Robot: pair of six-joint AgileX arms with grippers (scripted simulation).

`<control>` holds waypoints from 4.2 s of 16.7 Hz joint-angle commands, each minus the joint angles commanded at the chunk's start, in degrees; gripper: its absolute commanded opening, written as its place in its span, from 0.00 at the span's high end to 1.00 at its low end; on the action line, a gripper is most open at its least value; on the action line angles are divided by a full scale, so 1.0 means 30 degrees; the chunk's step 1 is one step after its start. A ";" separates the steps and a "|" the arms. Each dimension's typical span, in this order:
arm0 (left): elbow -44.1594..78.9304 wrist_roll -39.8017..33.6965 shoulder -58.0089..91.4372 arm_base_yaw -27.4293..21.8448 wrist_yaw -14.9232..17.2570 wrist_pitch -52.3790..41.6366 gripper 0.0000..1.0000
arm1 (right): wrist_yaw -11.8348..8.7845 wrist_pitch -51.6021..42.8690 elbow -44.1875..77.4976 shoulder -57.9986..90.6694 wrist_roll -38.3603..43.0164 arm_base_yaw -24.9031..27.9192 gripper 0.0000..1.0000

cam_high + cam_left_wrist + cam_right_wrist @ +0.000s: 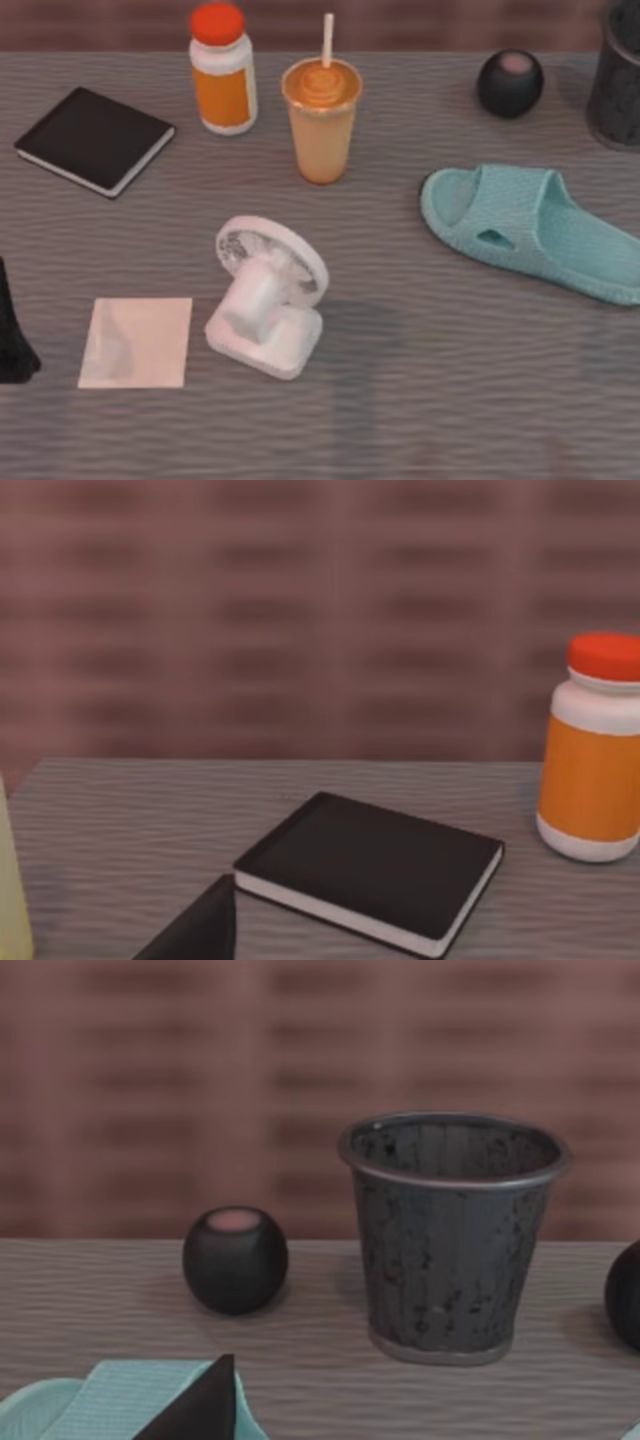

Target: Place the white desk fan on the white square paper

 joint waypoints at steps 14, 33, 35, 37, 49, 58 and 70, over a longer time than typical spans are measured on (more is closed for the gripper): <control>1.0560 0.9257 1.2589 -0.4233 0.1079 -0.9857 0.00 | 0.0000 0.0000 0.0000 0.0000 0.0000 0.0000 0.00; 3.7121 2.7281 3.9679 -1.1034 0.0083 -2.7266 0.00 | 0.0000 0.0000 0.0000 0.0000 0.0000 0.0000 0.00; 3.7586 2.7534 4.0097 -1.1112 0.0038 -2.7460 0.00 | 0.0000 0.0000 0.0000 0.0000 0.0000 0.0000 0.00; 3.7586 2.7534 4.0097 -1.1112 0.0038 -2.7460 0.00 | 0.0000 0.0000 0.0000 0.0000 0.0000 0.0000 0.00; 3.3764 2.7566 4.0069 -1.1079 0.0038 -2.3667 0.00 | 0.0000 0.0000 0.0000 0.0000 0.0000 0.0000 0.00; 3.3764 2.7566 4.0069 -1.1079 0.0038 -2.3667 0.45 | 0.0000 0.0000 0.0000 0.0000 0.0000 0.0000 0.00; 3.3764 2.7566 4.0069 -1.1079 0.0038 -2.3667 1.00 | 0.0000 0.0000 0.0000 0.0000 0.0000 0.0000 0.00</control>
